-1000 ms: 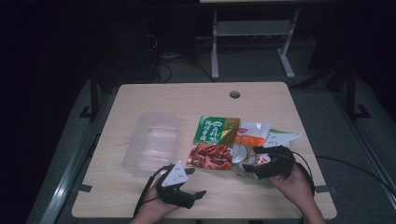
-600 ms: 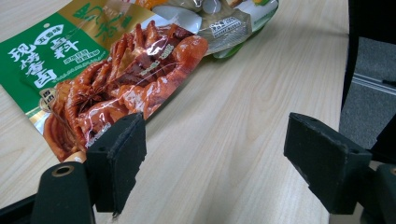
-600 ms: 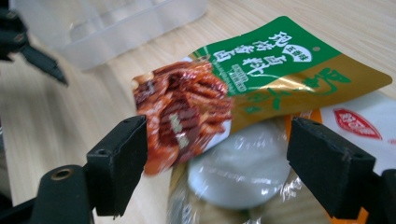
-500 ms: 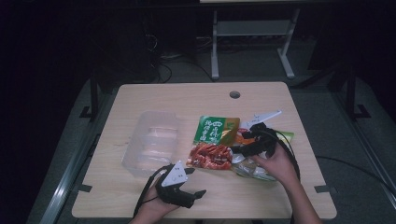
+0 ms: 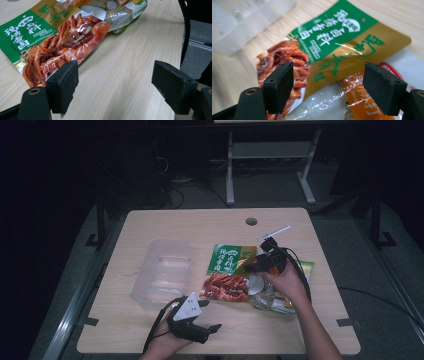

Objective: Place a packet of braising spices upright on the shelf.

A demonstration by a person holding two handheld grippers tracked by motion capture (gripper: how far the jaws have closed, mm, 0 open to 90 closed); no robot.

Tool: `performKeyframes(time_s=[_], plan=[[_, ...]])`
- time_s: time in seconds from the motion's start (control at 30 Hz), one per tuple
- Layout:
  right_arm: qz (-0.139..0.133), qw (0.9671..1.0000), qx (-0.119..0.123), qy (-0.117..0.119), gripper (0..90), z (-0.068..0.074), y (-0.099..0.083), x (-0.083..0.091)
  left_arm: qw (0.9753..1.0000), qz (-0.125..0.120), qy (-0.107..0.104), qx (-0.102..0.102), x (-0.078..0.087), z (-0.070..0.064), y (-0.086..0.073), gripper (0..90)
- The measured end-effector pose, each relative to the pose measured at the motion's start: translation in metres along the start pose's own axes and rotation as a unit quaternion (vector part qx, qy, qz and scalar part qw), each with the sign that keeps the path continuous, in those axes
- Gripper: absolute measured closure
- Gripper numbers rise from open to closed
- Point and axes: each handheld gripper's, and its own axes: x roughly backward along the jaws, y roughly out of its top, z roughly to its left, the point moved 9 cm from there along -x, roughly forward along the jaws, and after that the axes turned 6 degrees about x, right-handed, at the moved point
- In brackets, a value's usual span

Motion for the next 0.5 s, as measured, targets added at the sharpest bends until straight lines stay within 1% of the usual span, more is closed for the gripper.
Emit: performKeyframes(time_s=[0.07, 0.1, 0.17, 0.23, 0.4, 0.47, 0.5], plan=[[0.009, 0.9998, -0.016, 0.0, 24.4, -0.003, -0.001, -0.005, 1.0, 0.001, -0.001, 0.0, 0.0, -0.001, 0.0, 21.4], [0.013, 0.9998, -0.017, -0.001, 24.7, -0.005, -0.002, -0.007, 1.0, 0.002, -0.001, 0.0, -0.001, -0.001, 0.0, 21.4], [0.022, 0.9993, -0.029, -0.004, 25.0, -0.008, -0.003, -0.009, 1.0, 0.002, -0.002, -0.003, -0.001, -0.001, 0.0, 21.4], [0.025, 0.9988, -0.043, -0.002, 25.4, -0.012, -0.004, -0.012, 1.0, 0.002, -0.001, -0.003, -0.001, -0.002, 0.0, 21.4], [0.034, 0.9979, -0.054, 0.01, 30.4, -0.012, -0.006, -0.021, 1.0, 0.003, -0.002, -0.004, -0.002, -0.003, 0.0, 21.4], [0.042, 0.9975, -0.056, 0.007, 31.1, -0.013, -0.007, -0.025, 1.0, 0.003, -0.002, -0.005, -0.002, -0.003, 0.0, 21.4], [0.041, 0.9976, -0.055, 0.006, 31.8, -0.014, -0.007, -0.026, 1.0, 0.003, -0.002, -0.005, -0.002, -0.003, 0.0, 21.4]])
